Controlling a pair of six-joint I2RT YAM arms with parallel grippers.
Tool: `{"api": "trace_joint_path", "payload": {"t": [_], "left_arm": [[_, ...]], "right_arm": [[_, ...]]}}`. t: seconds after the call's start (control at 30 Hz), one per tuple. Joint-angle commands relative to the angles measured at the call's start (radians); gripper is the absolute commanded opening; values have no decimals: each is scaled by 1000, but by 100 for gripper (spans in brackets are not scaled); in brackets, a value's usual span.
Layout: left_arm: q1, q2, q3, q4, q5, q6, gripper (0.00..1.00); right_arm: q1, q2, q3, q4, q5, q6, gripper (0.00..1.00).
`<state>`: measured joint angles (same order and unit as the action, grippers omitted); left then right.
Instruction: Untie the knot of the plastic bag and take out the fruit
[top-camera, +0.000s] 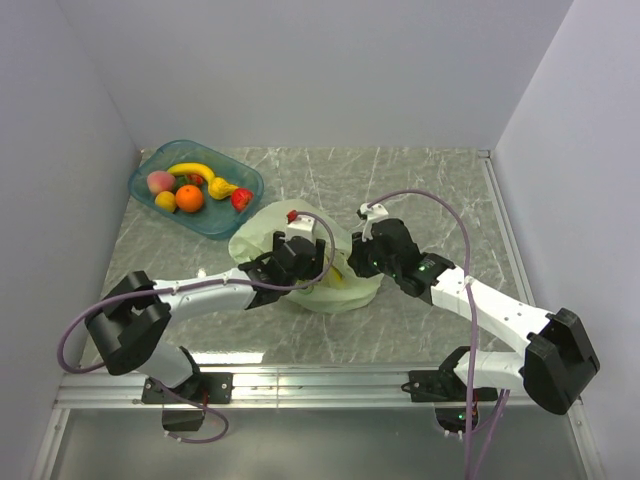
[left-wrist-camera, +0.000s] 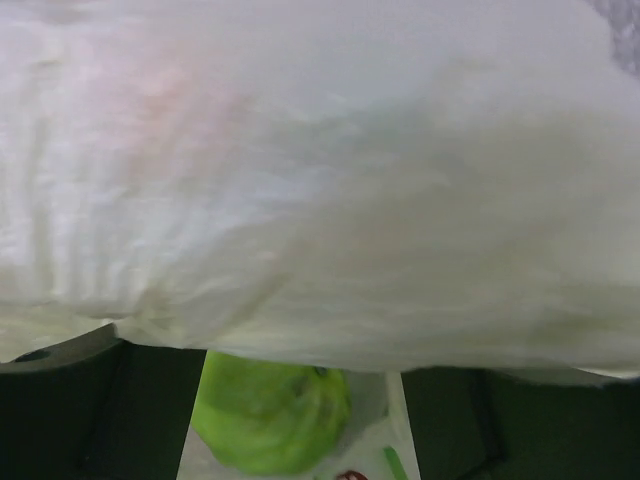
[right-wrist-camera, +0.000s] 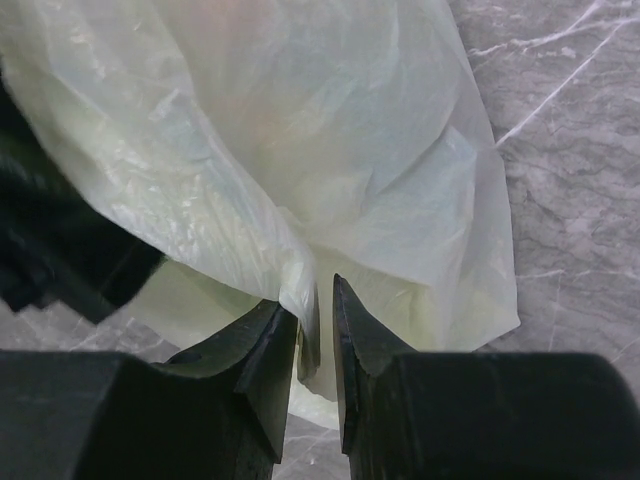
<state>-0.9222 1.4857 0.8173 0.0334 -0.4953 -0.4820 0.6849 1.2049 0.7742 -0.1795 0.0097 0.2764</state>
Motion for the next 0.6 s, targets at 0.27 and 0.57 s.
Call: {"api": "trace_joint_path", "payload": {"t": [0.27, 0.57], "left_arm": [[23, 84, -56, 120, 9, -26, 85], [31, 139, -67, 88, 17, -69, 88]], "right_arm": [[5, -18, -15, 28, -7, 7, 28], [5, -8, -23, 37, -7, 9, 27]]}}
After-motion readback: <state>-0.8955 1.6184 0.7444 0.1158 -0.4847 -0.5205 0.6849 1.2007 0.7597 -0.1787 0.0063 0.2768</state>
